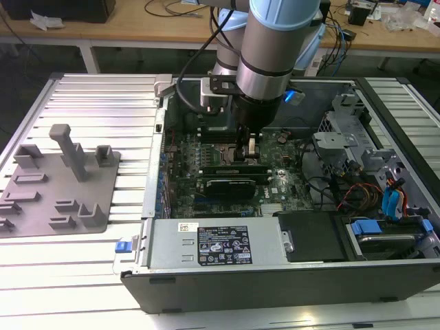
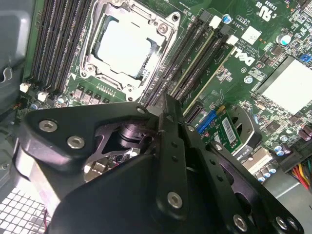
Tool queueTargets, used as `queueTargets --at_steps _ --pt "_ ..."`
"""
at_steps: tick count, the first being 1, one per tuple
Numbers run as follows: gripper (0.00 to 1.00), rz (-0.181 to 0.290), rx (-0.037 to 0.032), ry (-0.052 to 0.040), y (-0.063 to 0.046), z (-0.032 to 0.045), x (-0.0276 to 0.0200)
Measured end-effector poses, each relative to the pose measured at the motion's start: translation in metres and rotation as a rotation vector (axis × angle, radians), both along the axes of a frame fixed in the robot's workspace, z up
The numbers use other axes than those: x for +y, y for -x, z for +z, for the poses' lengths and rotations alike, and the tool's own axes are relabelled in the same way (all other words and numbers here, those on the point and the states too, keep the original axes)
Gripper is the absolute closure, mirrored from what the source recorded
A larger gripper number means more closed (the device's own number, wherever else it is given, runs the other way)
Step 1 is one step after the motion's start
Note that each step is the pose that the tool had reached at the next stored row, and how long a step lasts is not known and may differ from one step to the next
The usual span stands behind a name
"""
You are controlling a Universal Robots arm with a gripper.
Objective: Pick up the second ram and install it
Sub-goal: 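Press down the second ram until it locks into place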
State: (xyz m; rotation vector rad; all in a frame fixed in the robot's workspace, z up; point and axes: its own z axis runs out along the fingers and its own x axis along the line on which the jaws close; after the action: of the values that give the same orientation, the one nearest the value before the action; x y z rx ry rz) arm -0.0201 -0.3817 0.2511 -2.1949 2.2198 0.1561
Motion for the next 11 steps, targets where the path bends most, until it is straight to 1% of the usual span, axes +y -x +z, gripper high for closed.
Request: queueTargets --at_steps 4,11 --pt "0.92 0.000 0.0000 -0.0002 0.000 0.0000 0.0000" --pt "0.92 0.000 -0.0001 -0.0003 -0.019 -0.0001 0.0000"
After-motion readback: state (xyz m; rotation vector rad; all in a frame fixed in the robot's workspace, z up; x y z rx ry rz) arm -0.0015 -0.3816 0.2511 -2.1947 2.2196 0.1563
